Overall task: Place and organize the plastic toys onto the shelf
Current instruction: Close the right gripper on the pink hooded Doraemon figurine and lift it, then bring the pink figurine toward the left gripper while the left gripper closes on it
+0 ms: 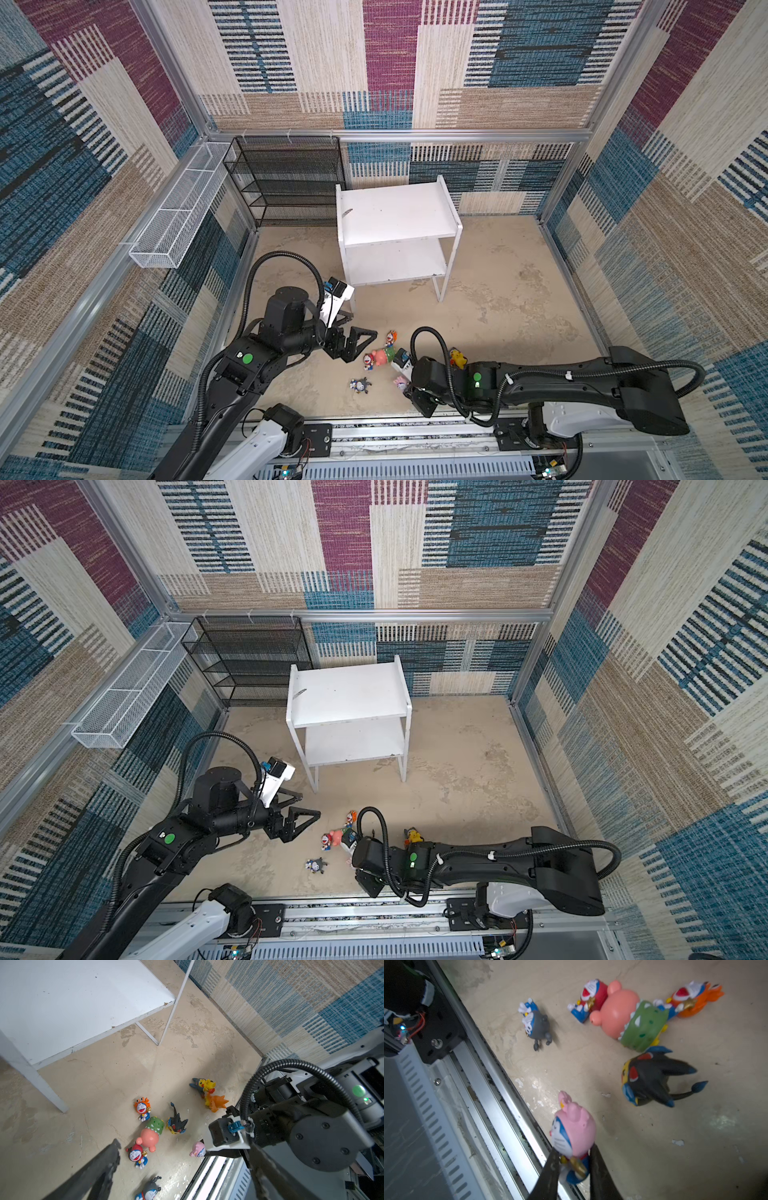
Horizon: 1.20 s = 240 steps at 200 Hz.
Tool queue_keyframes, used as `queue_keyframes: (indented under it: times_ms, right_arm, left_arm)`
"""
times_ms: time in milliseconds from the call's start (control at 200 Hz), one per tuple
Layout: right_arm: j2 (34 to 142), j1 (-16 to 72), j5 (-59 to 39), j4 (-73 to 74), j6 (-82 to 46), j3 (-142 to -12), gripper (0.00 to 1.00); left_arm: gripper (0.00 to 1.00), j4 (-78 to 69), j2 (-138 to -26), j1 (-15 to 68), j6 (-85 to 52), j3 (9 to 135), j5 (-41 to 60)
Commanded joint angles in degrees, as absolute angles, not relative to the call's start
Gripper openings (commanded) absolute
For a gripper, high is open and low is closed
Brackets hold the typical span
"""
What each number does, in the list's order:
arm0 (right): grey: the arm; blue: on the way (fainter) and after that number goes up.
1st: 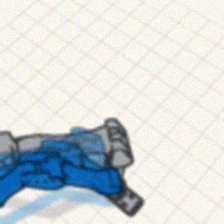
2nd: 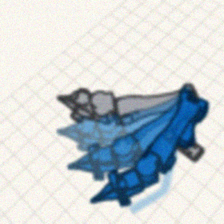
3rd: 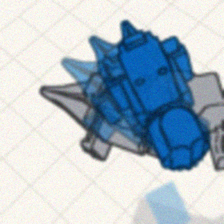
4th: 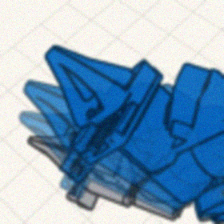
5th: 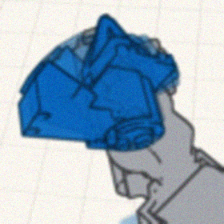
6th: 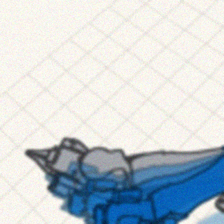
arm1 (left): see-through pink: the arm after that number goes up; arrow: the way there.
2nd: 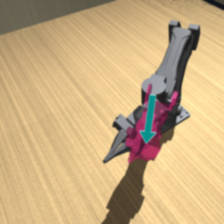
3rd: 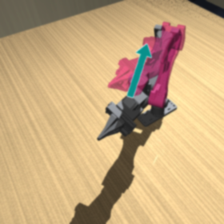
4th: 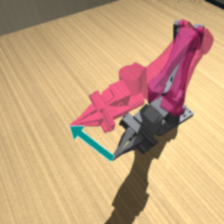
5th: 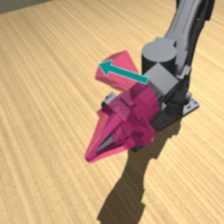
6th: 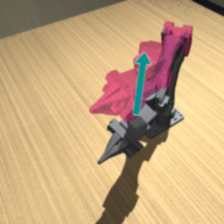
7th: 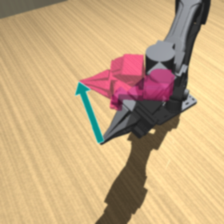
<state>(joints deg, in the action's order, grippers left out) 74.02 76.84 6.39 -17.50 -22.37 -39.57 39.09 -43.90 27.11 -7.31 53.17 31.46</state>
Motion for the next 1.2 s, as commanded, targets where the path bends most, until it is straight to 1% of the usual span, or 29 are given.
queue_keyframes:
  times_ms: [0,90,291,471,626,746,882,1092,1197]
  right_arm:
    - [70.7,76.0,9.6,-11.8,-22.0,-40.2,0.15]
    - [66.8,73.5,9.5,-6.4,-22.4,-38.7,0.15]
    - [59.7,68.7,4.7,9.2,-21.4,-34.6,0.16]
    - [57.6,67.7,-1.7,14.4,-21.9,-33.7,0.16]
    - [55.1,67.7,-3.1,17.9,-25.0,-31.0,0.16]
    - [53.6,67.7,-4.0,22.0,-26.9,-28.6,0.16]
    - [53.9,67.7,-4.0,23.3,-27.5,-27.6,0.16]
    - [54.8,67.7,-4.8,25.1,-27.3,-27.1,0.16]
    - [55.0,67.7,-5.4,25.4,-27.2,-26.7,0.16]
  left_arm:
    - [0.99,37.5,-44.0,27.2,-4.8,54.3,38.8]
    - [0.99,36.7,-43.6,27.2,-4.5,54.4,40.3]
    - [0.95,36.0,-43.3,27.2,-4.3,54.3,41.8]
    - [0.90,32.8,-43.1,27.9,-6.5,52.8,41.1]
    - [0.80,28.5,-43.6,30.4,-9.6,50.7,40.5]
    - [0.75,24.4,-43.3,33.7,-12.4,48.1,38.3]
    - [0.69,21.6,-43.9,37.5,-14.0,46.8,36.2]
    - [0.44,21.4,-46.1,41.0,-13.7,47.3,34.7]
    - [0.43,21.4,-46.1,41.5,-13.2,47.4,33.7]
